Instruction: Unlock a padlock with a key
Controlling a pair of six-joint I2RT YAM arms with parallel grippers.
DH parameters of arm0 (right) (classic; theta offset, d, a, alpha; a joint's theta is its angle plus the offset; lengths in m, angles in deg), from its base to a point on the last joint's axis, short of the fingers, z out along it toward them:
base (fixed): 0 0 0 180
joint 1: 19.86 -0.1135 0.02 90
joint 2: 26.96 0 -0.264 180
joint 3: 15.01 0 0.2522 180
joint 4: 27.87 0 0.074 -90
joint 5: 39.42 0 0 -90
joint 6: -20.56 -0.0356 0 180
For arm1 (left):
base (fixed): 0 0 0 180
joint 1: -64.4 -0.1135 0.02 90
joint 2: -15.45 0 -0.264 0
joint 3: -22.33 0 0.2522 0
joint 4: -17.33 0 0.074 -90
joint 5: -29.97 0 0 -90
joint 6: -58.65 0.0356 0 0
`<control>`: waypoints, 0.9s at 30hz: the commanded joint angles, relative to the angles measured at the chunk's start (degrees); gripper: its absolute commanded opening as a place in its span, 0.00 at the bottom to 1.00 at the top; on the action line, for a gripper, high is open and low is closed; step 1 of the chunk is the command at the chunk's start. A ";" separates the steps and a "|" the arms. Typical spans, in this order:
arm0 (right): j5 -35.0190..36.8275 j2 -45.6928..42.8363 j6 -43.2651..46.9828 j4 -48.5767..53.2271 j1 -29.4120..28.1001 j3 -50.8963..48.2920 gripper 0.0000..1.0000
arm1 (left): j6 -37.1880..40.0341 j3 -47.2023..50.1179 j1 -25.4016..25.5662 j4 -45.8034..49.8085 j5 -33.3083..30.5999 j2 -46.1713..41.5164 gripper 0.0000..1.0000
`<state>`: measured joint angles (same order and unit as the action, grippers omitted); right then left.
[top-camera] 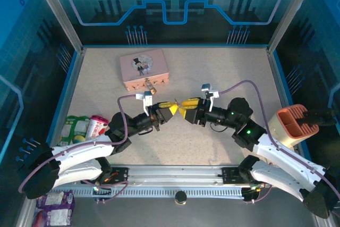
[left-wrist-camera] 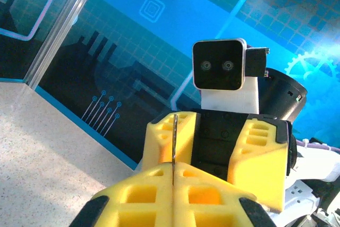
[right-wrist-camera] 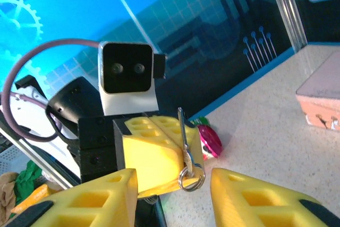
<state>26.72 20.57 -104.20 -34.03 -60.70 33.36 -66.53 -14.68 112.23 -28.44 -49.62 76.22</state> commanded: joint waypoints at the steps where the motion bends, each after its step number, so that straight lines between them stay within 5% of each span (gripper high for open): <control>1: 1.87 -0.86 -2.02 -6.28 0.68 -2.25 0.38 | -1.71 -0.57 0.06 -3.78 1.75 -0.44 0.00; 11: -0.21 1.54 -5.57 -15.15 0.32 -3.80 0.25 | -3.23 -0.97 0.66 -5.07 3.13 0.31 0.00; 27: -2.05 4.11 -5.07 -15.29 -2.12 -3.54 0.04 | -3.80 -1.41 1.73 -7.21 1.44 1.30 0.00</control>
<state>25.98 23.94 -109.89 -48.76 -61.25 29.87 -69.17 -14.70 113.28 -32.66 -47.82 77.29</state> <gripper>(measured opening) 0.062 0.051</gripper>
